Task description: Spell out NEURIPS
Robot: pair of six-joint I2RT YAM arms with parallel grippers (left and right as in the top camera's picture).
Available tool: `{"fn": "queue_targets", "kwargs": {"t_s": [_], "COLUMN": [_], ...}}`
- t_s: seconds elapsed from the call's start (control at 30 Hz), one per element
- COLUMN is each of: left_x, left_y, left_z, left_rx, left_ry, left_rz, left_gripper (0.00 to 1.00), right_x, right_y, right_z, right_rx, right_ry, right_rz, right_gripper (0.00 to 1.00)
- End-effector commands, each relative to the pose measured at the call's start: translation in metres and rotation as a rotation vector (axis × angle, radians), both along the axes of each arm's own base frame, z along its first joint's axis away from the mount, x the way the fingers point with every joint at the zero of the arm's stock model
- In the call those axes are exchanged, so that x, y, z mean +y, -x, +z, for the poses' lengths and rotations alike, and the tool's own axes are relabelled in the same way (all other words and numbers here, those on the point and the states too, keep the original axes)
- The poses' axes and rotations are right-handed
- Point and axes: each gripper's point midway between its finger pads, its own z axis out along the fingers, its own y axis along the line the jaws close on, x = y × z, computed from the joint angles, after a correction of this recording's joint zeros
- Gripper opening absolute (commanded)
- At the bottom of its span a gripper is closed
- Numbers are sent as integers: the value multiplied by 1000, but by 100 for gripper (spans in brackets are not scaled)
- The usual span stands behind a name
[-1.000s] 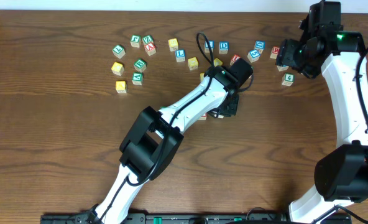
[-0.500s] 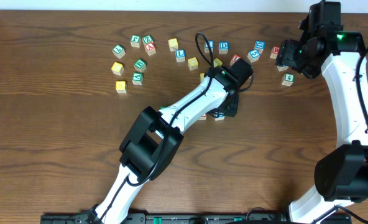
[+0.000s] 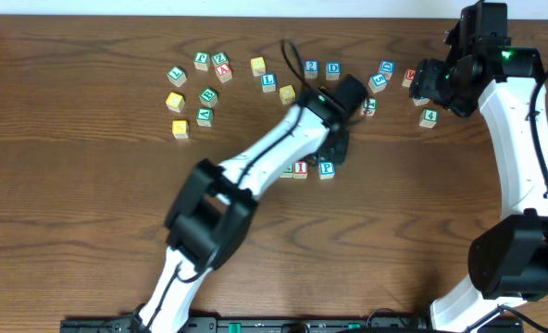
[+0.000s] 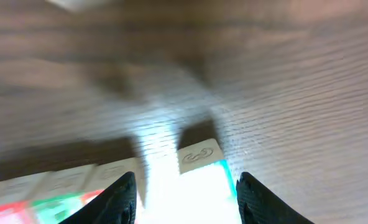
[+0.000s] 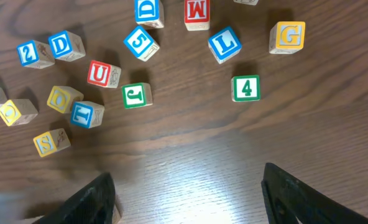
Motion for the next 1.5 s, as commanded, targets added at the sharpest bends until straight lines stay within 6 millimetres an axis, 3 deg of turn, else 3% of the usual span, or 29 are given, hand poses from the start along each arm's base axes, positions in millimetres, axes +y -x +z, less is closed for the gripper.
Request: {"fn": "queue_targets", "kwargs": {"t_s": [0.0,0.13,0.33,0.47,0.6,0.83,1.1,1.23,1.47], "left_x": [18,50,114,158,200,257,281,281,281], "left_y": [-20,-26,-33,-39,-43,-50,-54,-54,-54], "left_z": [85,138,181,187,181,176,170,167,165], "left_rx": [-163,-254,-320,-311,-278,-271,-261,-254,-248], "left_ry": [81,114,101,77,30,-46,-67,-74,-76], "left_rz": [-20,-5,113,199,260,338,391,378,377], "left_gripper": [51,51,51,51,51,52,51,51,52], "right_x": [5,18,44,58,75,103,126,134,131], "right_y": [-1,4,13,21,30,53,88,97,107], "right_z": [17,14,10,7,2,-26,-78,-94,-118], "right_rx": [-39,-16,17,42,73,159,284,304,370], "right_ry": [-3,-4,-1,0,3,11,0,-6,1], "right_rz": [22,53,120,156,197,271,256,257,231], "right_gripper": [71,72,72,72,72,71,69,66,65]}}
